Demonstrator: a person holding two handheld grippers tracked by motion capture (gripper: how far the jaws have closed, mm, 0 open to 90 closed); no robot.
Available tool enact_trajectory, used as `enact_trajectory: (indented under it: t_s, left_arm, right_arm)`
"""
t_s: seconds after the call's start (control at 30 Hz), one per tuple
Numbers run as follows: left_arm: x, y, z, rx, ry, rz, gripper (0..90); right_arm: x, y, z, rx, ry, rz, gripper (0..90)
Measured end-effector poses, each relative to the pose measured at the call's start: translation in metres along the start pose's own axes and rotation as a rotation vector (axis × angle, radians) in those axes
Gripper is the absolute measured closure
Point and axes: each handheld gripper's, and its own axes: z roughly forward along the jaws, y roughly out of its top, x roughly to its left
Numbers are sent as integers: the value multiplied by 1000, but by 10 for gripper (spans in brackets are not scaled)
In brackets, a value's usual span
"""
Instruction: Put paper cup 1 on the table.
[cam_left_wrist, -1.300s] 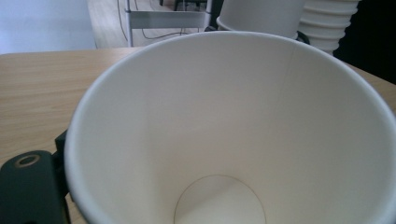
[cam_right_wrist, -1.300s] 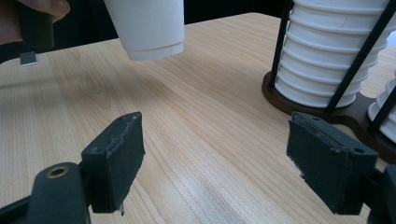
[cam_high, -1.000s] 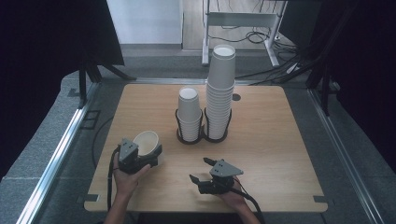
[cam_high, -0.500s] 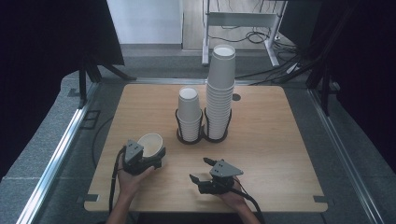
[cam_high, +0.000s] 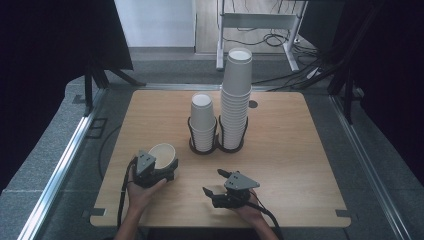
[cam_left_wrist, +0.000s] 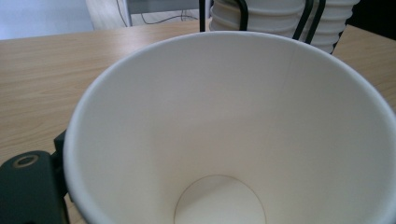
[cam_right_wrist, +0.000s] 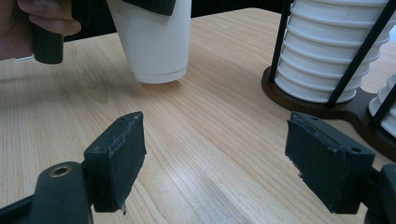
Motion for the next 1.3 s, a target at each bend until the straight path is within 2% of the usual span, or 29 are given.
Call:
enact_trajectory:
  t_s: [0.6,0.97,1.3]
  left_arm:
    - [-4,-2,4,24,9,31,123]
    - [-1,-7,8,35,17,16,123]
    - [-4,-10,11,37,51,72,111]
  right_arm:
    - [0,0,0,5,2,-3,211]
    - [0,0,-1,-3,0,-1,211]
    - [0,0,-1,-2,-1,0,211]
